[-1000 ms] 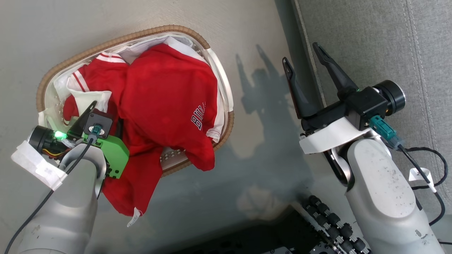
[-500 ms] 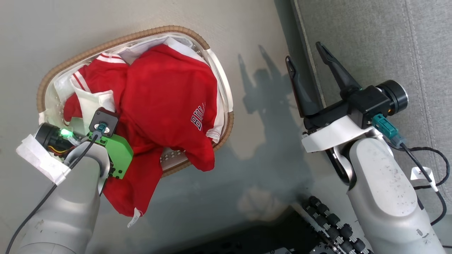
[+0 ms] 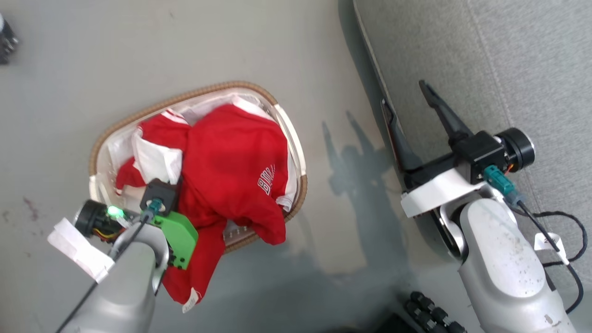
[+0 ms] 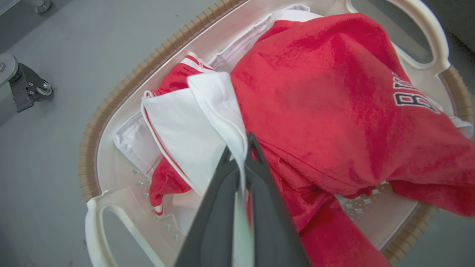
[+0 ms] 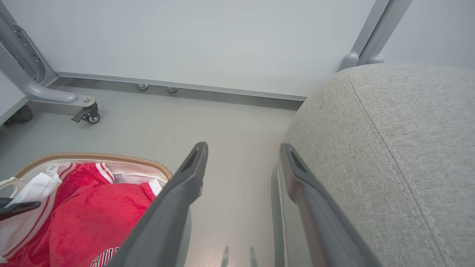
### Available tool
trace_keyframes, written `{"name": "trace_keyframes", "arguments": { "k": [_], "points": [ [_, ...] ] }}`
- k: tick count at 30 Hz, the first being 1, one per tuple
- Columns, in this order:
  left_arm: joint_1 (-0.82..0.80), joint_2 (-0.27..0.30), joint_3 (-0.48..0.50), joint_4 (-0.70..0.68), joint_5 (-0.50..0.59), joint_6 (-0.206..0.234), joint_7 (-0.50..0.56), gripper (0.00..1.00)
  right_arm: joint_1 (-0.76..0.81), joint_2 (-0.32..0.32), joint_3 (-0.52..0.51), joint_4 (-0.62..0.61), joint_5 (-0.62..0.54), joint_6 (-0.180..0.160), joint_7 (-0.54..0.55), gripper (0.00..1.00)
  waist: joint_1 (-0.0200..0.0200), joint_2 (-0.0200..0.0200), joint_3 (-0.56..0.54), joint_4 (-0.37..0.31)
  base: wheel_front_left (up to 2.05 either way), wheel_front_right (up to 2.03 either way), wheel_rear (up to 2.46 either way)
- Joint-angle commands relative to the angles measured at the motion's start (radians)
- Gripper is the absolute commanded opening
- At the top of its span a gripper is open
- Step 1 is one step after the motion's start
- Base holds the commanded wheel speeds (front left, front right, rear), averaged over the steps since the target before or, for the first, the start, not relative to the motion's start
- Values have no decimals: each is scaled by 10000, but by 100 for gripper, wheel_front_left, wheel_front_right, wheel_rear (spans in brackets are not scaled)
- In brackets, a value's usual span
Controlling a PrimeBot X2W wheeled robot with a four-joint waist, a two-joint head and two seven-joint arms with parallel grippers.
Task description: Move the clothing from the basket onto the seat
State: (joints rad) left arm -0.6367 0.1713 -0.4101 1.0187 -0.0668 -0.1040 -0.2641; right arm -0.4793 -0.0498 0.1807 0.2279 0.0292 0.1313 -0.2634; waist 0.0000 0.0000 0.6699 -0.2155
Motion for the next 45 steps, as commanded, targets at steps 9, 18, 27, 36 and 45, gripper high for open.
{"name": "trace_keyframes", "arguments": {
  "k": [9,18,27,36,45],
  "points": [
    [1427,-205,141,-1439,-157,187,-8,0,1195,-34,-358,327,-214,-10,-19,100,0,0,-2834,846,0,0,0],
    [2298,-445,331,-3185,-46,409,-6,0,2093,-37,-373,568,-94,-10,-19,100,0,0,-4294,1498,0,0,0],
    [2721,-763,586,-5102,-39,306,-8,0,3076,-34,-416,768,1,-10,-19,100,0,0,-5664,1993,0,0,0],
    [2254,-990,629,-6658,52,187,-8,0,3579,-36,-503,886,6,-10,-19,100,0,0,-6353,2351,0,0,0],
    [1572,-1116,793,-7697,-49,82,-8,0,3739,-32,-170,922,67,-10,-19,100,0,0,-6621,2481,0,0,0]
  ]
}}
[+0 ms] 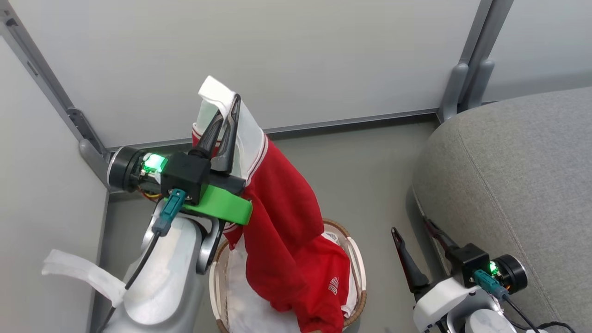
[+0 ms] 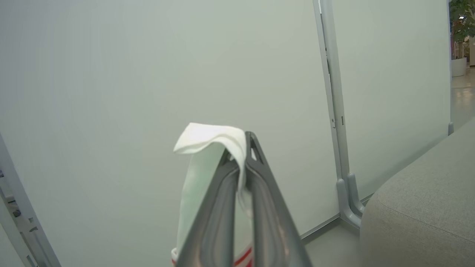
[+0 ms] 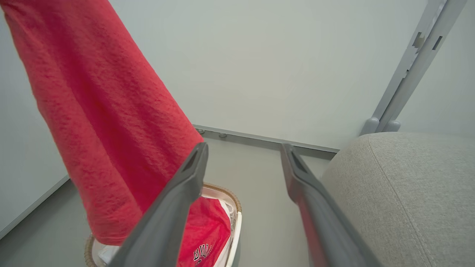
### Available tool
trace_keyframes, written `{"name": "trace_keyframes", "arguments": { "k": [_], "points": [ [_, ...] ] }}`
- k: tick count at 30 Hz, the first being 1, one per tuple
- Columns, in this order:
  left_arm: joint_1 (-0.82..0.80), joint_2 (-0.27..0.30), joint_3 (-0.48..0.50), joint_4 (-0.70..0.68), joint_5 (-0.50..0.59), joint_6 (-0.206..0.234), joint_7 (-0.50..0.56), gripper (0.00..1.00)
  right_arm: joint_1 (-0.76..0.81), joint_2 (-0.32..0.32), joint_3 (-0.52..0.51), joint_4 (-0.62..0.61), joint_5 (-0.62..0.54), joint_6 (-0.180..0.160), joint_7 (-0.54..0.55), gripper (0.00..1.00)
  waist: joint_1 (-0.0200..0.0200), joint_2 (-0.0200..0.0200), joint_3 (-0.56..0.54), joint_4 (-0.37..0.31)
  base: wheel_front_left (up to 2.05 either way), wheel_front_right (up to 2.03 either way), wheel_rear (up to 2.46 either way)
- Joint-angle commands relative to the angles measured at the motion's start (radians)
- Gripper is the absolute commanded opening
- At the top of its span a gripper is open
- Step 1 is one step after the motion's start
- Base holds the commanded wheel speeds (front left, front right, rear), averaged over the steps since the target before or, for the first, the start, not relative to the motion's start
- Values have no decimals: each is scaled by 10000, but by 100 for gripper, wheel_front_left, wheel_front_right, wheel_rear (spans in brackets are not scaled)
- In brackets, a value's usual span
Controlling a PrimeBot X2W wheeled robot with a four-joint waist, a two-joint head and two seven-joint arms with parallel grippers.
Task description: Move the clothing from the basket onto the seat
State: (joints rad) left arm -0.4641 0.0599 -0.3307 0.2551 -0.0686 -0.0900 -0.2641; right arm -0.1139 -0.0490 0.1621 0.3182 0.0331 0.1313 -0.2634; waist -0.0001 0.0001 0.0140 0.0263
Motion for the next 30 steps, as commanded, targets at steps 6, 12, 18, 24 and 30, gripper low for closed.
{"name": "trace_keyframes", "arguments": {
  "k": [6,12,18,24,30],
  "points": [
    [-566,-63,-223,-419,-178,-122,-6,0,65,-80,501,41,76,-10,-19,100,1,-1,-91,151,0,0,0],
    [-744,-84,-528,-628,-379,-9,-6,0,-278,-208,1306,17,176,-10,-19,100,1,-1,-39,246,0,0,0],
    [-788,-82,-892,-723,-672,147,-6,0,-1079,-471,2397,136,329,-10,-19,100,1,-1,54,377,0,0,0],
    [-835,-85,-1104,-735,-851,242,-8,0,-2161,-541,3297,415,356,-10,-19,100,1,-1,139,500,0,0,0],
    [-845,-86,-1358,-791,-929,323,-6,0,-3034,-523,3826,1054,271,-10,-19,100,1,-1,181,614,0,0,0]
  ]
}}
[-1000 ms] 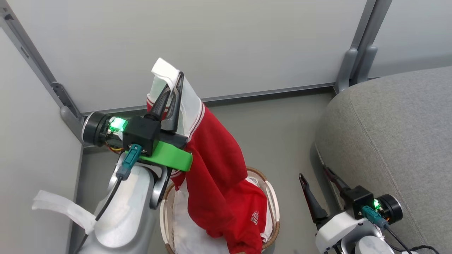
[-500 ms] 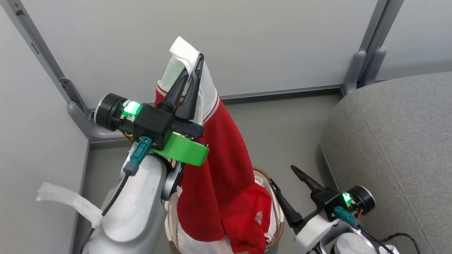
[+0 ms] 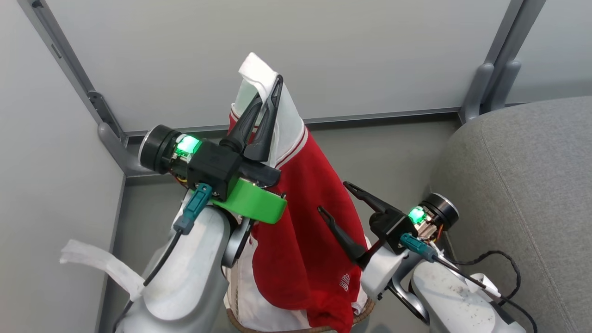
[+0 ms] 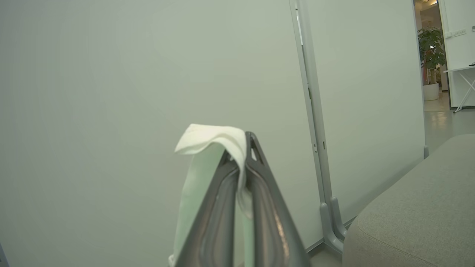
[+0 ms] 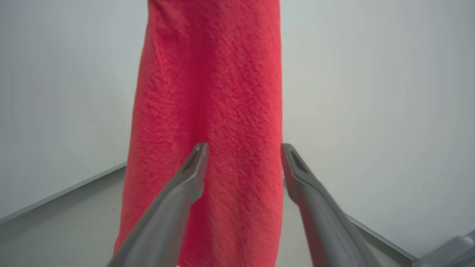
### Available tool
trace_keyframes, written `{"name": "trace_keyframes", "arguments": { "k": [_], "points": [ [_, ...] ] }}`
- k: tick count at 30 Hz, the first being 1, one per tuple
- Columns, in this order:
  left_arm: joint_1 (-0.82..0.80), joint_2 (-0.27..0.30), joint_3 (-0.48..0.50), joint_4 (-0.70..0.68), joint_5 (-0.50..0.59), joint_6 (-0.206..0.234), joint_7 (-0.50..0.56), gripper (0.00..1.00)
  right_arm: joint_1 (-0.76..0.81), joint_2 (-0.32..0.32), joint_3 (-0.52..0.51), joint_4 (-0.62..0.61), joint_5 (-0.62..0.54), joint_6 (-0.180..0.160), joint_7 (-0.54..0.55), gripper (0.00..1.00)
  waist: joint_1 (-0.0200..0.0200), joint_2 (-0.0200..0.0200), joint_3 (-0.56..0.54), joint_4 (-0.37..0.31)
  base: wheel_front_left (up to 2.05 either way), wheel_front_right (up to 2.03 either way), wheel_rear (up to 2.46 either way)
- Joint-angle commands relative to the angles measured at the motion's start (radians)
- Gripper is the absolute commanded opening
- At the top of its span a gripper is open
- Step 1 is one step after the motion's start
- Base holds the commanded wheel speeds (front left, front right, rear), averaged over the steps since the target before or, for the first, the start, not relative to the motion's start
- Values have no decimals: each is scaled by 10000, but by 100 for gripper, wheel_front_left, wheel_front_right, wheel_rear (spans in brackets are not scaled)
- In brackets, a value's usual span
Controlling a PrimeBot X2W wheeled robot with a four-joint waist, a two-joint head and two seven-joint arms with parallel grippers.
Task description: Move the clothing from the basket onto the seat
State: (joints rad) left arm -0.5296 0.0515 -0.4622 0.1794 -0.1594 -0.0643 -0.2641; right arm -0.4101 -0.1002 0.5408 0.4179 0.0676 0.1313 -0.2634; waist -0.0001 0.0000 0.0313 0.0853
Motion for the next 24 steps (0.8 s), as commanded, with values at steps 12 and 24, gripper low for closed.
{"name": "trace_keyframes", "arguments": {
  "k": [12,24],
  "points": [
    [-337,0,-814,-231,-373,161,-6,0,-790,148,199,1146,-441,-10,-19,100,1,0,99,315,0,0,0],
    [-644,-3,-1402,-372,-612,182,-8,0,-1197,321,285,2079,-773,-10,-19,100,1,0,266,735,0,0,0]
  ]
}}
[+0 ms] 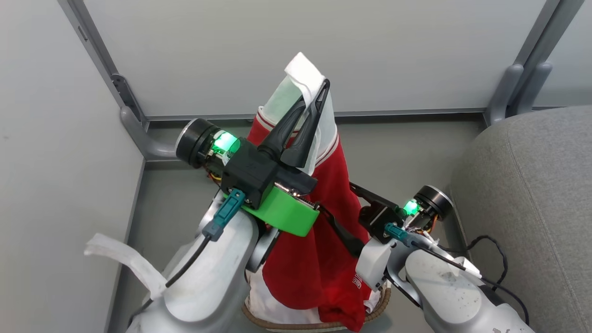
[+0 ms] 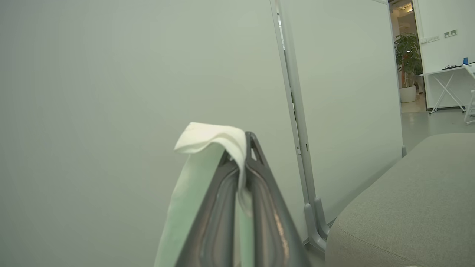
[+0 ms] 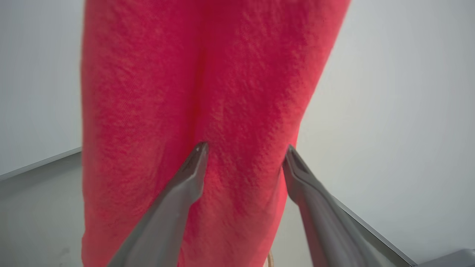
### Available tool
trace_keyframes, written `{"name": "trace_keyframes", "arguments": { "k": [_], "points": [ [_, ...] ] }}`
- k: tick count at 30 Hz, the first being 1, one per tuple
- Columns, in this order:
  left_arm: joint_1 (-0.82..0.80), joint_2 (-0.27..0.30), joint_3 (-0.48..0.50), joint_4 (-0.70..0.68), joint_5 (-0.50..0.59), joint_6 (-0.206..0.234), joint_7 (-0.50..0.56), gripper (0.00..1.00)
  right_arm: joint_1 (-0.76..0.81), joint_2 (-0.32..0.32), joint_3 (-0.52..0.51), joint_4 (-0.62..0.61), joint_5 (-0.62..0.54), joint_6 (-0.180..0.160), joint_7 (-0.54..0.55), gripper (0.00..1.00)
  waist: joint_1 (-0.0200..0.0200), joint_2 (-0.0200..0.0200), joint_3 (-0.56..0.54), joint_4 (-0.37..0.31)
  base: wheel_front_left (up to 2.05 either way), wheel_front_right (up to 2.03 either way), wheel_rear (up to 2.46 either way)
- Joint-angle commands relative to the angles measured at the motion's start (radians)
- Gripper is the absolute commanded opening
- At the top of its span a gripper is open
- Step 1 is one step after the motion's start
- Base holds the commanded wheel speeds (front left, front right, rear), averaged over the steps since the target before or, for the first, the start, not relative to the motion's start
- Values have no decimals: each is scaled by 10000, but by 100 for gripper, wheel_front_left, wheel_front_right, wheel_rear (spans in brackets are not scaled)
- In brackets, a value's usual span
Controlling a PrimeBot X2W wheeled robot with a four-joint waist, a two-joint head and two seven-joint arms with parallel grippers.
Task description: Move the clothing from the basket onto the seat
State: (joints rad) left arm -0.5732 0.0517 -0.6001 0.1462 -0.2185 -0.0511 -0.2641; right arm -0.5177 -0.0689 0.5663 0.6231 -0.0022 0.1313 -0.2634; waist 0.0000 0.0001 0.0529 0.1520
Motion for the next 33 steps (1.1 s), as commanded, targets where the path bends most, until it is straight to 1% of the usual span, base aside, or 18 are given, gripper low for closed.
{"name": "trace_keyframes", "arguments": {
  "k": [1,14,20,27,28,29,33],
  "points": [
    [-228,-4,-66,-47,-51,51,-6,0,-156,23,86,112,-74,-10,-19,100,0,-1,69,101,0,0,0],
    [-604,-5,-850,-215,-432,167,-6,0,-633,117,738,1063,94,-10,-17,100,0,-1,307,572,0,0,0],
    [-704,-6,-948,-254,-552,253,-6,0,-658,154,897,1332,219,-10,-19,100,0,-1,369,679,0,0,0],
    [-684,-6,-1024,-225,-566,250,-7,0,-699,158,1056,1467,291,-10,-19,100,0,-1,432,716,0,0,0],
    [-666,-6,-1029,-213,-576,253,-6,0,-690,161,1097,1438,333,-10,-19,43,0,-1,438,714,0,0,0],
    [-657,-6,-1032,-204,-570,255,-7,0,-677,160,1107,1412,421,-10,-19,0,0,-1,443,713,0,0,0],
    [-619,-6,-996,-140,-564,238,-7,0,-696,159,1147,1332,625,-10,-19,0,0,-1,440,697,0,0,0]
  ]
}}
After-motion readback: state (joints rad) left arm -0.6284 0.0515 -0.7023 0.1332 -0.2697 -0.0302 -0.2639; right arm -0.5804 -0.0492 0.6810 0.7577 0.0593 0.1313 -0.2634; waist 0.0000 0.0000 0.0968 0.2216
